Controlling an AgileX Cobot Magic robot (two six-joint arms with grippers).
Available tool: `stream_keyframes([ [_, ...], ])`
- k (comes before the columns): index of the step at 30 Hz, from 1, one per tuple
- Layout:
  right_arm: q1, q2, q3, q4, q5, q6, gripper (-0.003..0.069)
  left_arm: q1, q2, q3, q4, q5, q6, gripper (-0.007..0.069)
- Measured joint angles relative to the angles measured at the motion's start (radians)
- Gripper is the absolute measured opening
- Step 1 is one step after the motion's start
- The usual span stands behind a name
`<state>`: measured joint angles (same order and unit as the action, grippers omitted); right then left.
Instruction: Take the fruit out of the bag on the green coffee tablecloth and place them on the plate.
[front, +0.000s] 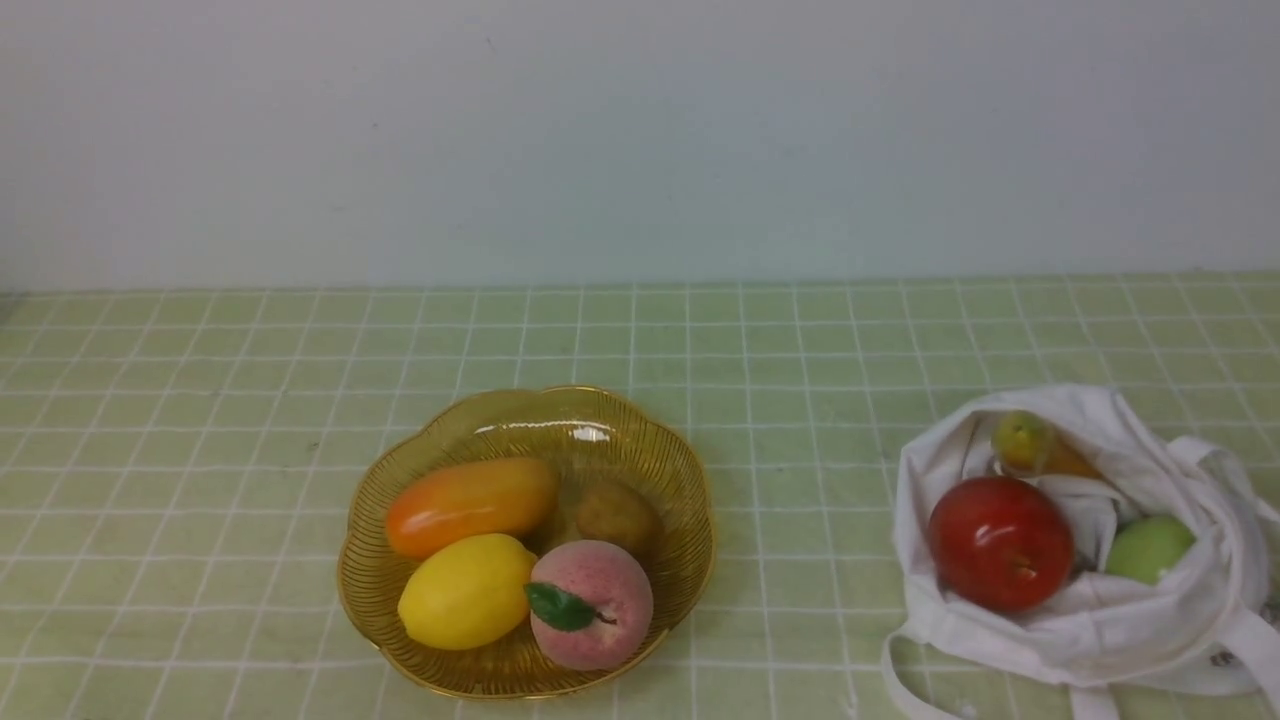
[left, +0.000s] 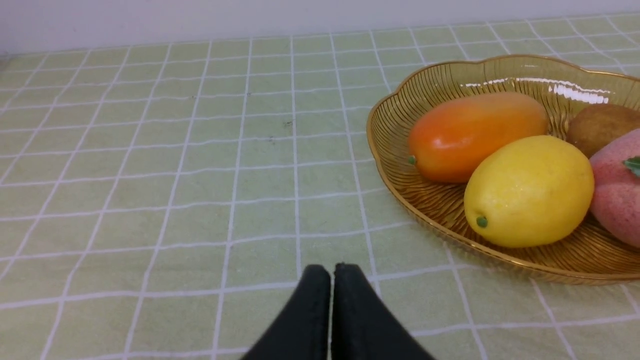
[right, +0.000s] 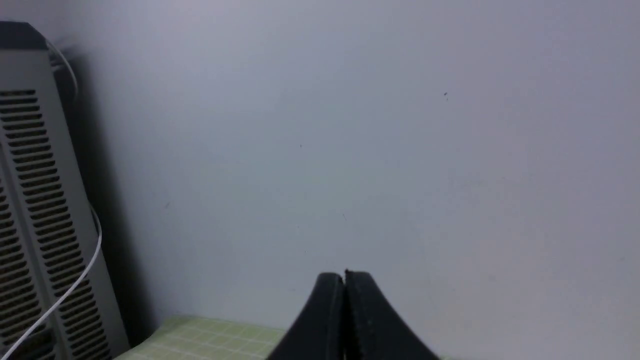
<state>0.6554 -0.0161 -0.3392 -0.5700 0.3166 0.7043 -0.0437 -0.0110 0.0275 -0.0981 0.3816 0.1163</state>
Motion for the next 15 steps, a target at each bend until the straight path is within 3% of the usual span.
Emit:
stream_keyframes([
  [7,0.0,0.0,0.009,-0.002,-0.043,0.008,-0.0014,0.0,0.0,0.0,0.0,0.0,0.0,-0.0008],
  [15,0.0,0.0,0.009,-0.035,-0.236,-0.072,-0.0014,0.0,0.0,0.0,0.0,0.0,0.0,-0.0008],
])
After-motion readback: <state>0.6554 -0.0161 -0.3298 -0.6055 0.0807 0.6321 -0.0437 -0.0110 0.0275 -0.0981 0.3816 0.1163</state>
